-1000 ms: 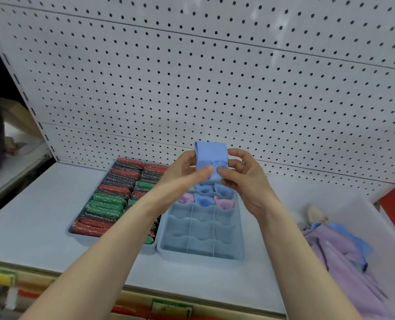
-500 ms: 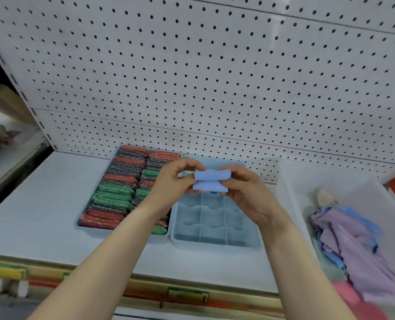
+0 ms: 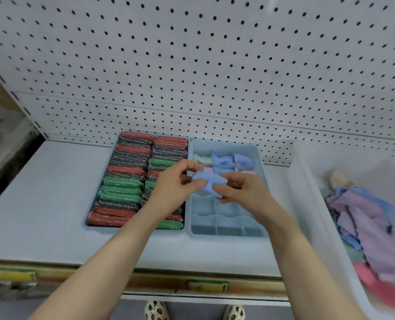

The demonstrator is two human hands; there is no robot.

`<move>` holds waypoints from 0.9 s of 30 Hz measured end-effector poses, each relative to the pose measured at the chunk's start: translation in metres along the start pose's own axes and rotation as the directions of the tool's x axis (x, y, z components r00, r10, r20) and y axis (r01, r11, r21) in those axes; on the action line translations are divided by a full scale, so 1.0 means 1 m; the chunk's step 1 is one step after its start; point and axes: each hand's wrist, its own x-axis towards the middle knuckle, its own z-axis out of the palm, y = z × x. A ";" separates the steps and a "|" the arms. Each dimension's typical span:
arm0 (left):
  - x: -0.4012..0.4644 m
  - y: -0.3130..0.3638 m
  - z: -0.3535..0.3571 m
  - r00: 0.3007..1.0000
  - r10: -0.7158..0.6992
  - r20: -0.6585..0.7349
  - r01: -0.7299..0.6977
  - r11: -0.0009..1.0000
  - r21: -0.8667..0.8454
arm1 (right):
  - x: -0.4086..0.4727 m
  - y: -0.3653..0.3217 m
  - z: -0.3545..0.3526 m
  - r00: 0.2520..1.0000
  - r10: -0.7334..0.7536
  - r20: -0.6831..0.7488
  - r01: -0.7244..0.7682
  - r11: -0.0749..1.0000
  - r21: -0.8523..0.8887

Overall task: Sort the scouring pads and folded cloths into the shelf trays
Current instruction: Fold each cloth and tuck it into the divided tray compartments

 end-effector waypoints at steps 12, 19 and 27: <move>0.002 -0.049 -0.005 0.961 0.268 0.059 -0.233 0.680 0.695 | 0.049 0.033 0.029 0.972 -0.169 -0.163 -0.009 0.666 -0.746; 0.002 -0.052 -0.005 0.960 0.274 0.048 -0.233 0.696 0.679 | 0.056 0.025 0.024 0.990 -0.109 -0.093 -0.016 0.559 -0.829; 0.002 -0.052 -0.005 0.968 0.247 0.042 -0.209 0.704 0.679 | 0.062 0.027 0.029 0.979 -0.102 -0.175 -0.094 0.535 -0.840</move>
